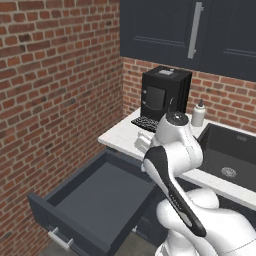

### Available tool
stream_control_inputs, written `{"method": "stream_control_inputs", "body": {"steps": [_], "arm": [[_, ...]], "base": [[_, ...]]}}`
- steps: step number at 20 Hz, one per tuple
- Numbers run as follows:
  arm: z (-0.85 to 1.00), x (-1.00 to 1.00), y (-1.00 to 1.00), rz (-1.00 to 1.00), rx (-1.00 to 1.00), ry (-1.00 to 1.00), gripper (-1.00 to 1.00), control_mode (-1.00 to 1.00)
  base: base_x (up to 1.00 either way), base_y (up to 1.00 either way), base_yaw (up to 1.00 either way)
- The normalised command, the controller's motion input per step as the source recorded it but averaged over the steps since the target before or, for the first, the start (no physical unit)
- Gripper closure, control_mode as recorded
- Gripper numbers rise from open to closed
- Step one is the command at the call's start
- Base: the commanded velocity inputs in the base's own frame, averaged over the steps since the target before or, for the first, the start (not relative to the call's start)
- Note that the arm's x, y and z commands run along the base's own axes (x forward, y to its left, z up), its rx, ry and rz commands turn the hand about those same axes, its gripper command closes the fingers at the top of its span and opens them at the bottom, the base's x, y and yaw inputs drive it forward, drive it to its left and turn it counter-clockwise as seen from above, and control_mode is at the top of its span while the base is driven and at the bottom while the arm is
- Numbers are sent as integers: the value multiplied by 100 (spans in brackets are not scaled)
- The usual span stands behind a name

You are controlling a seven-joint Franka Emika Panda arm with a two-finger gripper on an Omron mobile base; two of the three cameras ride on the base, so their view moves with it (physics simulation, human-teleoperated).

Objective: Pick up the knife from the drawer and place it on the cutting board. Then place the meat from the plate to the cutting board.

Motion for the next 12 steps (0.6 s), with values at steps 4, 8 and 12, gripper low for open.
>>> {"method": "stream_control_inputs", "body": {"steps": [4,8,12], "arm": [[84,-1,-45,-11,0,3,100,-100],[60,-1,-56,-12,0,6,100,-100],[25,-8,-58,-12,0,1,100,-100]], "base": [[0,0,0],[0,0,0],[0,0,0]]}}
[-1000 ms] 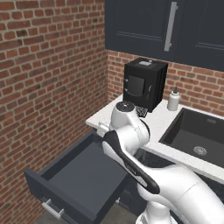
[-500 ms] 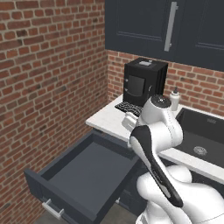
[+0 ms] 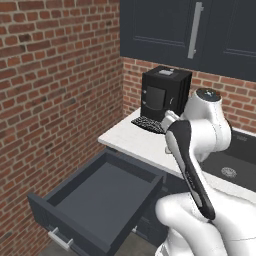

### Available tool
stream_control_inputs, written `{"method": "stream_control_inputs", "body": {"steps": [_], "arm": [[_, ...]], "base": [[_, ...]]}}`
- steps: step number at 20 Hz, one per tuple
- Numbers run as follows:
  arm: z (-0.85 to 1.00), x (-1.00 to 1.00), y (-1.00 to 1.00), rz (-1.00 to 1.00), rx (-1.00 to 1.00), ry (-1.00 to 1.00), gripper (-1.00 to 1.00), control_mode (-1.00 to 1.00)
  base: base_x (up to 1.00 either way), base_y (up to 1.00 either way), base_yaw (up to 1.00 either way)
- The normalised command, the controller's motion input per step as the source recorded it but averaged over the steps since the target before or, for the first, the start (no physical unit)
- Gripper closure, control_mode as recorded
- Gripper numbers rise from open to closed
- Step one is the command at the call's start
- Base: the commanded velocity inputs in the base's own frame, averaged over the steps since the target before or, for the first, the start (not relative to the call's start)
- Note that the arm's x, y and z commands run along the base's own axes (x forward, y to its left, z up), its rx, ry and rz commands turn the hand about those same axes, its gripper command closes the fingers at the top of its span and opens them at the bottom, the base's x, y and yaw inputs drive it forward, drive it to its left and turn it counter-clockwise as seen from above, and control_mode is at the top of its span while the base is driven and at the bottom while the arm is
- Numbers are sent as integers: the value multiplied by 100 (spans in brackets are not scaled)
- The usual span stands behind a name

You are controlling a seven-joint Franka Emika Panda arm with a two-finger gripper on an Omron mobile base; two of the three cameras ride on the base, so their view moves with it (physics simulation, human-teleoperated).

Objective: Pick up the knife from the drawer and place it on the cutting board. Then place the meat from the plate to the cutting board.

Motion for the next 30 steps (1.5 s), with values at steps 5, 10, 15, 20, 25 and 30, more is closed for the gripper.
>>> {"method": "stream_control_inputs", "body": {"steps": [5,10,15,20,25,30], "arm": [[5,-12,-35,-10,0,0,100,-100],[-23,-1,-1,-2,-7,0,100,-100],[-40,0,0,0,-7,0,100,-100],[-14,-4,0,0,-1,0,100,100],[0,0,0,0,0,0,100,100],[0,0,0,0,0,0,100,100]], "base": [[0,0,0],[0,0,0],[0,0,0],[-18,0,0],[-85,0,-1],[-89,9,-5]]}}
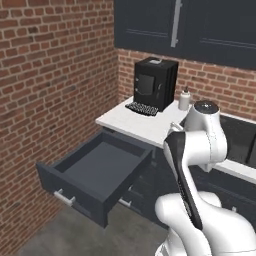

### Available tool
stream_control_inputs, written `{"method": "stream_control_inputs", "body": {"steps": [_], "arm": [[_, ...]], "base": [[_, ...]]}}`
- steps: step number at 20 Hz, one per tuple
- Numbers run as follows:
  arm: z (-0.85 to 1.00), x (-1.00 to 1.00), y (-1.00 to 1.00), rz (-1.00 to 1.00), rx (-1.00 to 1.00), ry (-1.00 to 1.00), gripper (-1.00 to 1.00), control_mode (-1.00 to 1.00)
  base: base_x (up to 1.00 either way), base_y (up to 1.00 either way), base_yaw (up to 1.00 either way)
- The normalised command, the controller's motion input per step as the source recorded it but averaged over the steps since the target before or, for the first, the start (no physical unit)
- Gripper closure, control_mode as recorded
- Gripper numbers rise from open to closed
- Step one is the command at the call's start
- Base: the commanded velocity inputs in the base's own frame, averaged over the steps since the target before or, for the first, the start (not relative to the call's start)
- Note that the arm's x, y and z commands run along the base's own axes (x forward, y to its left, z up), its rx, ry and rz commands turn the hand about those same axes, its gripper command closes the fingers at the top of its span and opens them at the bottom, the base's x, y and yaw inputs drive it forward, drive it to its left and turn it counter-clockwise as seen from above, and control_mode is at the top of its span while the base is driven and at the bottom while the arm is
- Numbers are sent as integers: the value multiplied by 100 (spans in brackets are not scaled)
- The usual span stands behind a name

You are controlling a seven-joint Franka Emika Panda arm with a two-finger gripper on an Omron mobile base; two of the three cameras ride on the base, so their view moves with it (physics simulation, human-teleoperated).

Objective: Pick up the knife from the drawer and place it on the cutting board. Then place the meat from the plate to the cutting board.

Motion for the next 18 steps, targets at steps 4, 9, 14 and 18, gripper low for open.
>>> {"method": "stream_control_inputs", "body": {"steps": [4,9,14,18], "arm": [[0,0,0,0,0,0,100,100],[0,0,0,0,0,0,100,100],[0,0,0,0,0,0,100,100],[0,0,0,0,0,0,100,100]], "base": [[-74,7,-15],[-56,-16,-45],[-32,-37,-60],[-23,-42,-62]]}}
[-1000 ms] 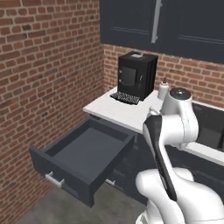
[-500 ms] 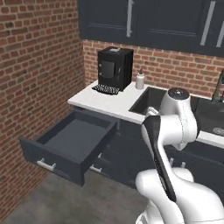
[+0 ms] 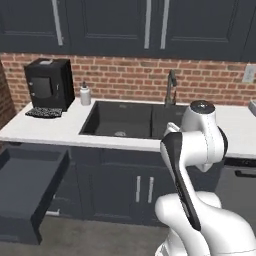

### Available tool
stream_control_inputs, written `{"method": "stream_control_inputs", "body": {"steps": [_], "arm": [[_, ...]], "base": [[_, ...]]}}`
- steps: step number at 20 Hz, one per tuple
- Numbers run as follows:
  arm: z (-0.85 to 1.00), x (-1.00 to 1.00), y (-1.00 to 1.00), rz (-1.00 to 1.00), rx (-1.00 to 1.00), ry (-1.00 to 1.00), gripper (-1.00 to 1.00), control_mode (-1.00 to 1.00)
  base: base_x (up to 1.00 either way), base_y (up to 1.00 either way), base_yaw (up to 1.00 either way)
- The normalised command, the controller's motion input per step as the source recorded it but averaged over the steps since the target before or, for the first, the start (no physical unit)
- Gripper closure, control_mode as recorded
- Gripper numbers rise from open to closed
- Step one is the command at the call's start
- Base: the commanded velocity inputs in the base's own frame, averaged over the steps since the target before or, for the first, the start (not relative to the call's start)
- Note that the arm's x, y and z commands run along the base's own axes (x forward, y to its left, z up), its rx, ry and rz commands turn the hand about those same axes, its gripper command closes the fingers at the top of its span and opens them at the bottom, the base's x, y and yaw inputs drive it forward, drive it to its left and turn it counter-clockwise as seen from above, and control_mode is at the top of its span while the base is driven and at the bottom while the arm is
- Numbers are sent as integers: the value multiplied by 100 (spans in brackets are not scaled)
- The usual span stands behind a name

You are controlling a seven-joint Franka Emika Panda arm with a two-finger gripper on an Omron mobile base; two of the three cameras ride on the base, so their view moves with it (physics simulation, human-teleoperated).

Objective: Pick up the knife from the drawer and place it on the cutting board. Then place the meat from the plate to the cutting board.

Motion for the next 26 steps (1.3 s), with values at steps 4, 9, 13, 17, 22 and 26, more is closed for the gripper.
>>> {"method": "stream_control_inputs", "body": {"steps": [4,9,13,17,22,26], "arm": [[0,0,0,0,0,0,100,100],[0,0,0,0,0,0,100,100],[0,0,0,0,0,0,100,100],[0,0,0,0,0,0,100,100],[0,0,0,0,0,0,100,100],[0,0,0,0,0,0,100,100]], "base": [[-20,-46,-62],[-12,-56,-53],[-1,-75,-29],[0,-89,-13],[7,-86,-3],[20,-79,0]]}}
